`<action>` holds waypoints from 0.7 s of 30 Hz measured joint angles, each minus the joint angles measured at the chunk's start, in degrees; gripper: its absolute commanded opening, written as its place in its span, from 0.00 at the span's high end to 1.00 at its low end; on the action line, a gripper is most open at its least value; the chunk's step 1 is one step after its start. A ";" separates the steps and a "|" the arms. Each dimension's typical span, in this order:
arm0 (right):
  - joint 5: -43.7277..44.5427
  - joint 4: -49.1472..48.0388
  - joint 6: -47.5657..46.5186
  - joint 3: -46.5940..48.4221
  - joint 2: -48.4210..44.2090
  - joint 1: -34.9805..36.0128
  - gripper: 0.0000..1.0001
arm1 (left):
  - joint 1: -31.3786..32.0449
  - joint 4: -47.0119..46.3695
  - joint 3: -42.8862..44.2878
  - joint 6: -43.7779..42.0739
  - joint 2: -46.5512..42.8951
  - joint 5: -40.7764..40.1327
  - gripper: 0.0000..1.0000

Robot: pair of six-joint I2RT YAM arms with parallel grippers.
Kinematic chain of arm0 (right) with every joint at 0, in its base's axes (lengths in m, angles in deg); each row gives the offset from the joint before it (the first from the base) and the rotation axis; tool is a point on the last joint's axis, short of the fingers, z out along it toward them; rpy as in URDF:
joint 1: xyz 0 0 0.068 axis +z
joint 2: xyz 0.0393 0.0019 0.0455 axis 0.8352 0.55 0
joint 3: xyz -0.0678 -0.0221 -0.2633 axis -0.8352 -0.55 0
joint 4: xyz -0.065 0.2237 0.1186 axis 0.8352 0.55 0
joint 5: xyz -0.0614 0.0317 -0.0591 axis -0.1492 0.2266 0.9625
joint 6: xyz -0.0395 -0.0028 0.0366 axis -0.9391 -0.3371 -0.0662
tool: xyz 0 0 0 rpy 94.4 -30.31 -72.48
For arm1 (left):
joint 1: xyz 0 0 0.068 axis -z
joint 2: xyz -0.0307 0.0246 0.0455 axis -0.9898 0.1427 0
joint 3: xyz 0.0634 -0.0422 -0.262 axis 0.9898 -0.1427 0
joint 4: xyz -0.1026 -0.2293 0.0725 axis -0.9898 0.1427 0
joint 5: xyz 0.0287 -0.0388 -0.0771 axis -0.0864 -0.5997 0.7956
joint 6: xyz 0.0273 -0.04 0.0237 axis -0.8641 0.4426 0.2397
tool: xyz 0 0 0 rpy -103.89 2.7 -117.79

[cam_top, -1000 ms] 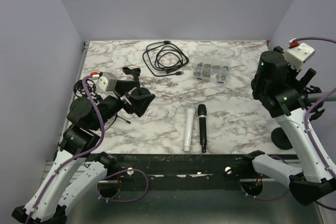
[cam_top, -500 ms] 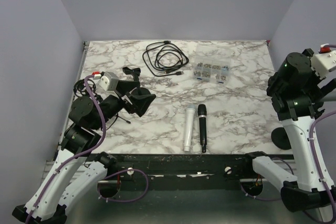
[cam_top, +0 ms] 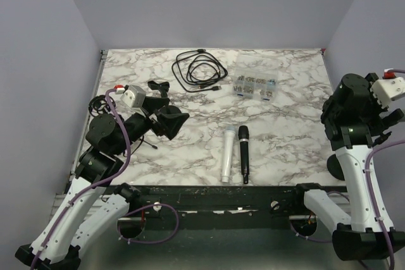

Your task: Remove the microphone from the stand

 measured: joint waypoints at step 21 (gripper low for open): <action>-5.99 -0.59 5.44 0.42 0.85 -12.33 0.12 | 0.39 0.02 -0.04 0.13 1.03 0.00 0.01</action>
